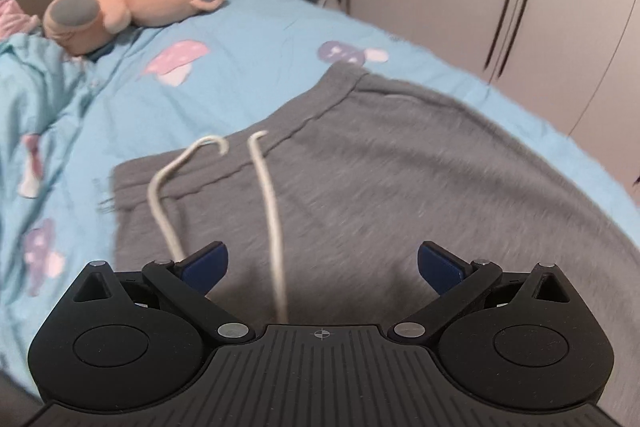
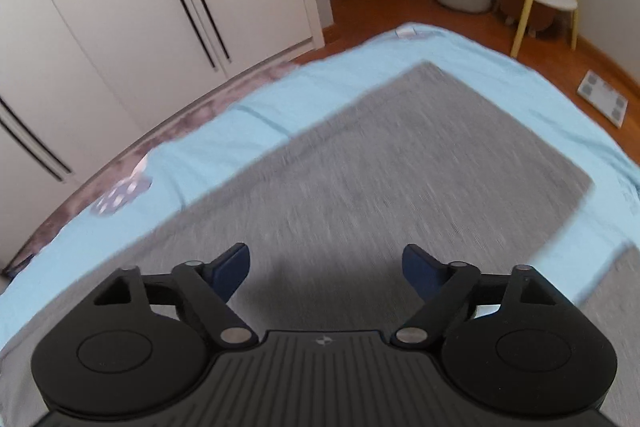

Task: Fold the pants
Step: 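Grasp the edge of the grey sweatpants leg with the right gripper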

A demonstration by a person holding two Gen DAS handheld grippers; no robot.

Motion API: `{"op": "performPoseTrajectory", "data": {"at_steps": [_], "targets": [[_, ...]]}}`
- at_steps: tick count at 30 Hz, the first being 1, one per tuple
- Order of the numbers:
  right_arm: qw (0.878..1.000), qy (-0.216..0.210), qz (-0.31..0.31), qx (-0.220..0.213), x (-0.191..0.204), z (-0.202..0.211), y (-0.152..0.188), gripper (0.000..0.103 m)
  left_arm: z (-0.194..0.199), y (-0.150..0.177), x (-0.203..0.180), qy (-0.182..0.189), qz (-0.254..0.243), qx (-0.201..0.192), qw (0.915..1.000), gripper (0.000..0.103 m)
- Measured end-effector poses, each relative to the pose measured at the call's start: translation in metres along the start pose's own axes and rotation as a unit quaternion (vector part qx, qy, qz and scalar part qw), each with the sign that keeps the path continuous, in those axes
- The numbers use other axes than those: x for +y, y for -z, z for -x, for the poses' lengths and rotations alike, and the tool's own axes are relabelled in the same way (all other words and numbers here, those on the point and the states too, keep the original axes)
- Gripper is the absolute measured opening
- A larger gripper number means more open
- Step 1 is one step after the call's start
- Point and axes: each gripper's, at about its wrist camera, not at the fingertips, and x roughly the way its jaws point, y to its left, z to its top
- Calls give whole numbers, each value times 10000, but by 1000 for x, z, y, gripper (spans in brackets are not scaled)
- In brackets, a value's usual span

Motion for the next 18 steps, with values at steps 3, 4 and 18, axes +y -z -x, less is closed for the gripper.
{"op": "performPoseTrajectory", "data": {"at_steps": [3,4,18], "targets": [[9998,171,-72,-25,28,-37,-19,57,-13,2,-5,36,105,-181,9998,103],[9995,277,-158,34,33,-49,-24,48,-15,1,-9,46,87,-190,9998,103],[9948,980,-248,-91,61,-132,-28,69,-33,18,-40,25,-575,-267,9980,103]]}}
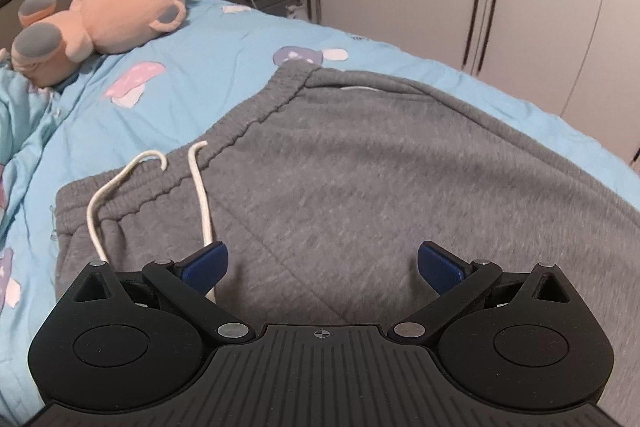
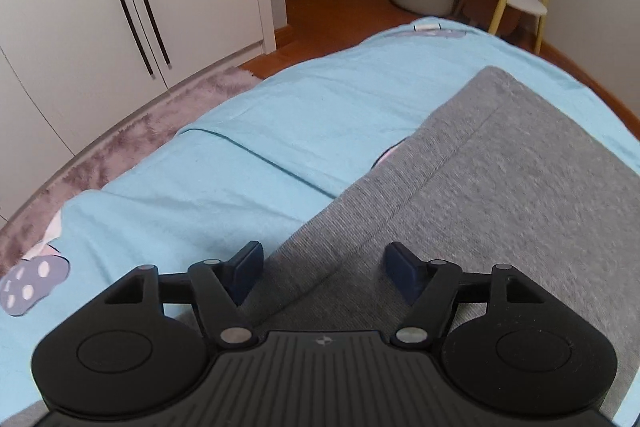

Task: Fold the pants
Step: 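Grasp the edge of the grey sweatpants leg with the right gripper, then lift the held leg with the right gripper while the left gripper grasps the waistband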

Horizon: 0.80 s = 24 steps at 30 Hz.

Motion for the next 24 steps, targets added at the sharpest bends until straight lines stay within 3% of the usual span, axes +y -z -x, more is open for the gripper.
{"op": "performPoseTrajectory", "data": {"at_steps": [3,5,7,8,10,12,17,21,24], "targets": [[10000,-41,14,48,-2,-1,-4,68,1,2,-1,30,-11,6,10000,103],[10000,-30,44,55,-5,-2,-7,56,2,4,-3,32,-67,-9,10000,103],[10000,-43,69,39,-10,-2,-8,35,0,6,-6,50,-129,21,9999,103],[9999,-97,58,46,-15,-2,-8,31,-1,7,-7,64,-155,58,9998,103],[9994,-337,-42,35,-26,1,-9,12,-4,8,-9,58,-193,133,9997,103],[9972,-696,-247,71,-41,5,-9,4,-4,8,-10,90,-201,148,9996,103],[9796,-1714,-1041,-135,-98,31,7,3,-2,3,-1,551,75,130,9984,103],[9582,-2348,-1548,-527,-151,78,54,3,-1,-4,8,991,355,119,9944,103],[9486,-2554,-1711,-747,-190,120,103,2,5,-10,14,1009,369,-150,9941,103]]}}
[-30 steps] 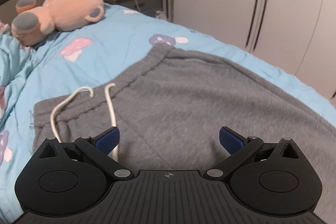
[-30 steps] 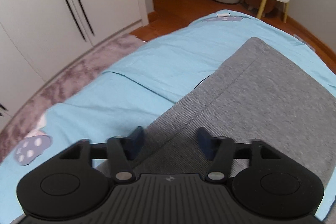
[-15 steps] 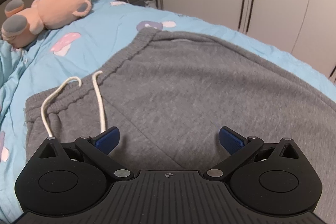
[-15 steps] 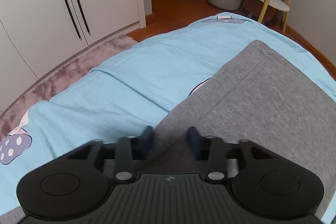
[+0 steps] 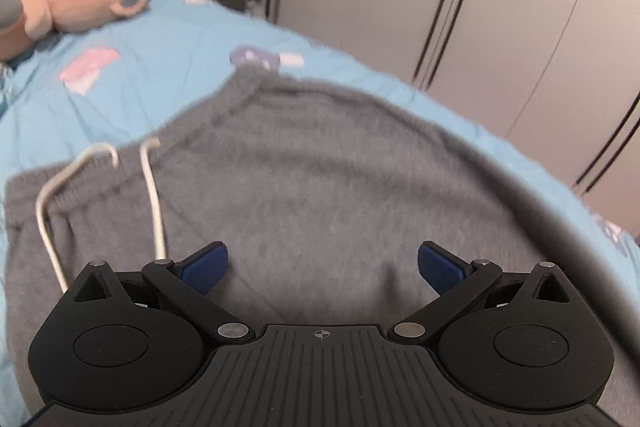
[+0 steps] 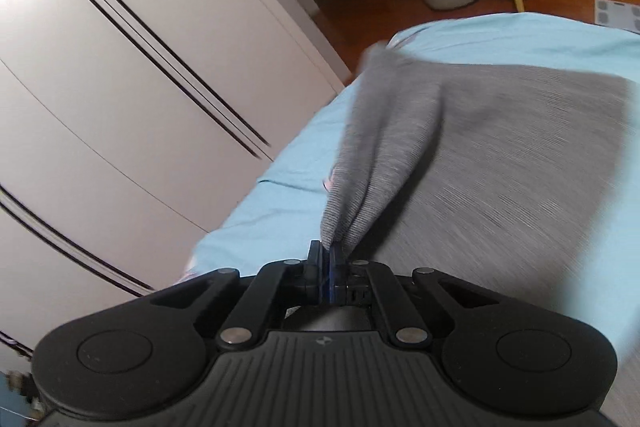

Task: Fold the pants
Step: 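Lift the held leg with the right gripper while the left gripper grasps the waistband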

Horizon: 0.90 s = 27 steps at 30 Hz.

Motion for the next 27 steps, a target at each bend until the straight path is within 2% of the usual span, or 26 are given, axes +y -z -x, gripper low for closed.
{"op": "performPoseTrajectory", "data": {"at_steps": [3,5,6,8,10,11,14,16,19,21,22,23,24,25,27], "targets": [[10000,57,-22,-72,-26,59,37,2,7,-10,3,-32,24,-307,9995,103],[9988,363,275,-179,-43,79,61,1,6,-21,6,128,50,-361,9993,103],[9971,583,416,-271,-51,80,68,0,2,-29,8,271,112,-260,9992,103],[9944,997,345,-54,-72,68,68,0,-10,-46,10,501,154,25,9986,103],[9966,764,-304,32,-93,66,63,0,-23,-64,6,773,7,288,9966,103],[9971,640,-422,2,-95,68,58,0,-29,-74,2,824,-3,413,9957,103],[9962,698,-66,-511,-83,77,58,5,-51,-98,-11,1154,11,753,9905,103],[9955,761,79,-555,-79,69,60,13,-78,-110,-23,1230,-15,1219,9849,103],[9968,710,73,-364,-82,53,64,20,-109,-113,-35,966,76,1654,9814,103],[9955,713,407,-473,-75,52,65,24,-121,-112,-41,934,211,1782,9793,103],[9940,748,597,-535,-70,53,64,32,-126,-112,-44,953,233,1847,9779,103],[9924,753,731,-645,-65,56,65,37,-128,-113,-47,970,258,1914,9764,96],[9906,784,810,-775,-61,56,64,47,-128,-114,-50,1014,303,1911,9759,90],[9895,793,844,-860,-59,55,62,55,-128,-113,-54,1082,325,1878,9757,89],[9885,784,888,-935,-54,53,63,57,-139,-115,-64,1152,107,1947,9740,87]]}}
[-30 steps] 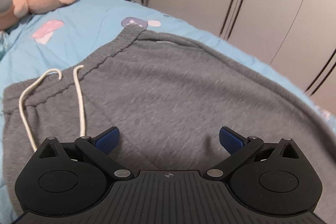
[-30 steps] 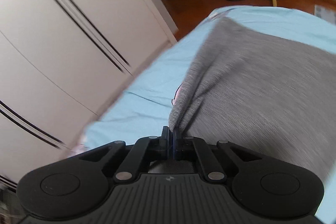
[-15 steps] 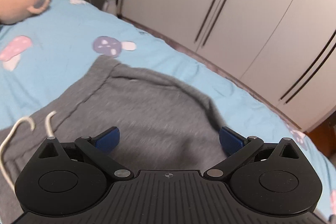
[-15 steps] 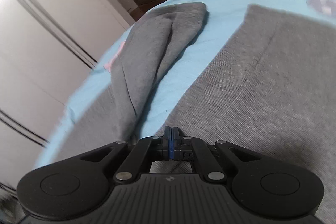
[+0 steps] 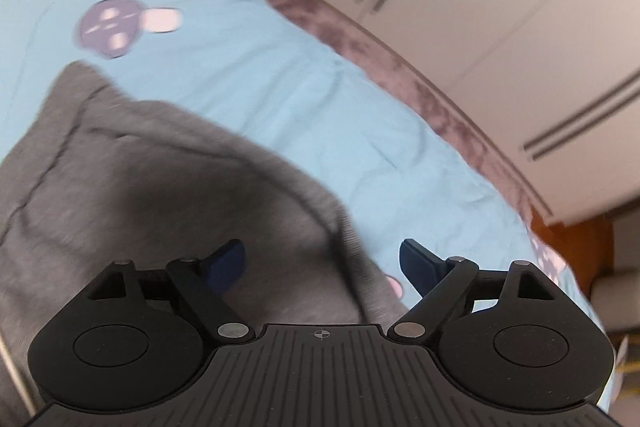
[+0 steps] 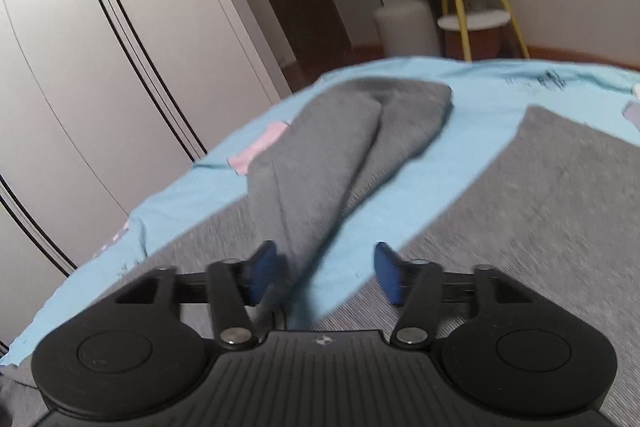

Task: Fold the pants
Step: 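Lift the held leg with the right gripper while the left gripper grasps the waistband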

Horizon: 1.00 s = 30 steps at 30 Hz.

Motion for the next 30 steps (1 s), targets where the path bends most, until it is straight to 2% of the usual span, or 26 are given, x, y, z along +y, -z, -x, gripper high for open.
{"op": "performPoseTrajectory", "data": {"at_steps": [1,2,3,5,7,9,12,14,17,20,21,23,25,26,28,30], "targets": [[10000,36,48,13,3,-3,2,57,-8,-3,-4,-99,-114,106,9998,83],[9999,53,125,46,6,-7,3,57,-15,-5,-6,-223,-145,205,9994,73],[9997,69,221,86,10,-10,5,57,-21,-5,-7,-307,-110,242,9992,67],[9989,41,467,99,18,-15,7,57,-23,-4,-7,-332,-89,146,9993,65],[9978,71,653,16,25,-15,3,57,-24,-3,-13,-443,-325,62,9985,53],[9968,130,773,-126,32,-15,-3,57,-26,-3,-17,-539,-592,-66,9968,33],[9930,220,1129,-254,47,-22,-6,59,-28,-1,-12,-498,-651,-118,9966,23],[9879,463,1452,-281,56,-28,-8,64,-26,1,-8,-347,-606,-154,9974,17],[9807,777,1776,-269,64,-46,-15,65,-25,5,-7,-358,-742,-186,9964,17],[9760,846,1996,183,73,-73,-19,65,-26,12,-15,-554,-961,-287,9934,18],[9742,872,2052,343,73,-82,-18,63,-25,14,-18,-606,-1013,-313,9925,21],[9734,974,2041,366,70,-92,-16,48,-26,16,-20,-714,-1032,-364,9914,22],[9767,1052,1840,324,65,-92,-21,13,-28,18,-22,-755,-1039,-388,9910,22],[9806,1022,1636,342,60,-90,-26,8,-29,19,-23,-771,-1080,-394,9904,22],[9903,792,1056,425,44,-86,-33,7,-28,19,-23,-784,-1126,-415,9897,20],[9946,631,665,475,31,-82,-39,6,-23,21,-24,-777,-1207,-429,9887,12]]}}
